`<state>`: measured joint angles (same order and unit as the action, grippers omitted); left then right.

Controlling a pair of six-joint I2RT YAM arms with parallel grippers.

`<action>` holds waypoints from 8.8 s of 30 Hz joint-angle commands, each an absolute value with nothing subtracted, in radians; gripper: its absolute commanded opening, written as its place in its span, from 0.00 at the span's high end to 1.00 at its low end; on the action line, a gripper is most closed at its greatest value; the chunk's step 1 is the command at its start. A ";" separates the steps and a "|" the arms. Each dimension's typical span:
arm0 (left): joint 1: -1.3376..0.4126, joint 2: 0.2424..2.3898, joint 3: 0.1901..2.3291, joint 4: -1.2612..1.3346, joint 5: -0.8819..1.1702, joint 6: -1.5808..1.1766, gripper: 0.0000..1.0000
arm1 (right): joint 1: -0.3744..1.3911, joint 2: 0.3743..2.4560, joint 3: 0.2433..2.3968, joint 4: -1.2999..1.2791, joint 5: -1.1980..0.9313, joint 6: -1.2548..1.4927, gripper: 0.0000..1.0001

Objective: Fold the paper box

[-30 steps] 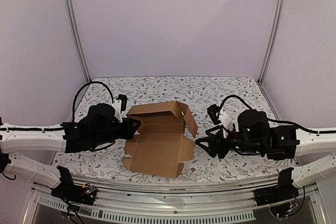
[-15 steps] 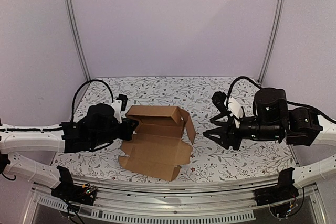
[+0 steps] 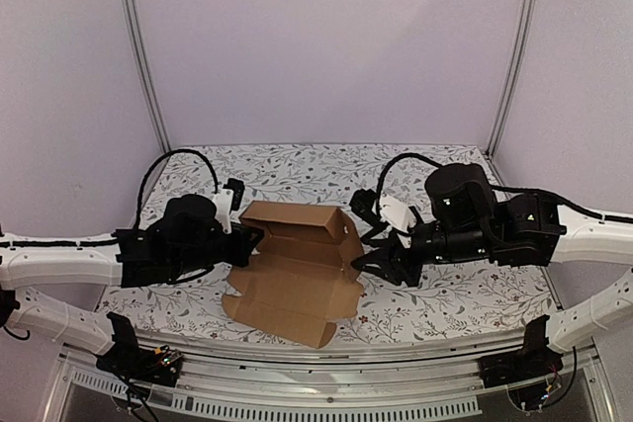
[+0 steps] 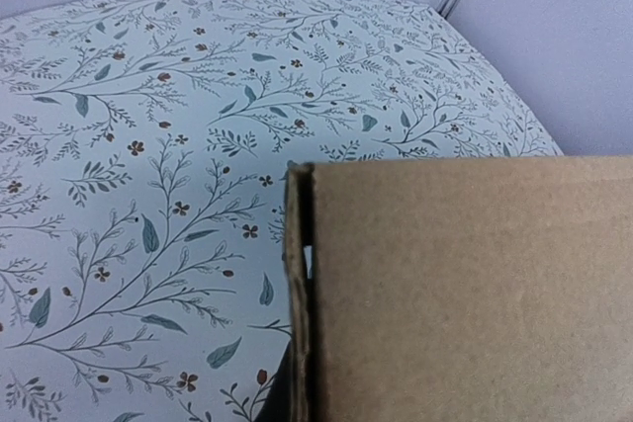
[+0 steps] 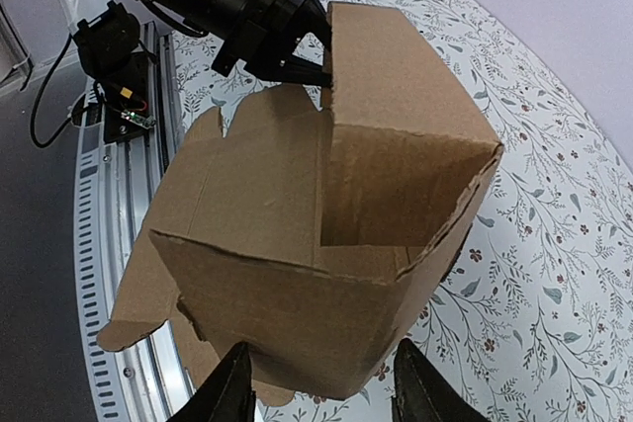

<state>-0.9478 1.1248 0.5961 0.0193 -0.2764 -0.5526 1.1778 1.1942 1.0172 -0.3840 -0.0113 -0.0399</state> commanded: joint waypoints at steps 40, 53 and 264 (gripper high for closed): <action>-0.942 1.231 0.697 -0.139 -0.411 -0.716 1.00 | 1.287 1.619 1.095 0.104 0.700 0.183 0.61; -0.942 1.268 0.726 -0.150 -0.420 -0.765 1.00 | 1.335 1.809 1.243 0.110 0.881 0.152 0.74; -0.667 1.875 0.779 0.543 0.548 -0.667 1.00 | 1.139 2.374 0.939 1.239 0.445 0.011 0.92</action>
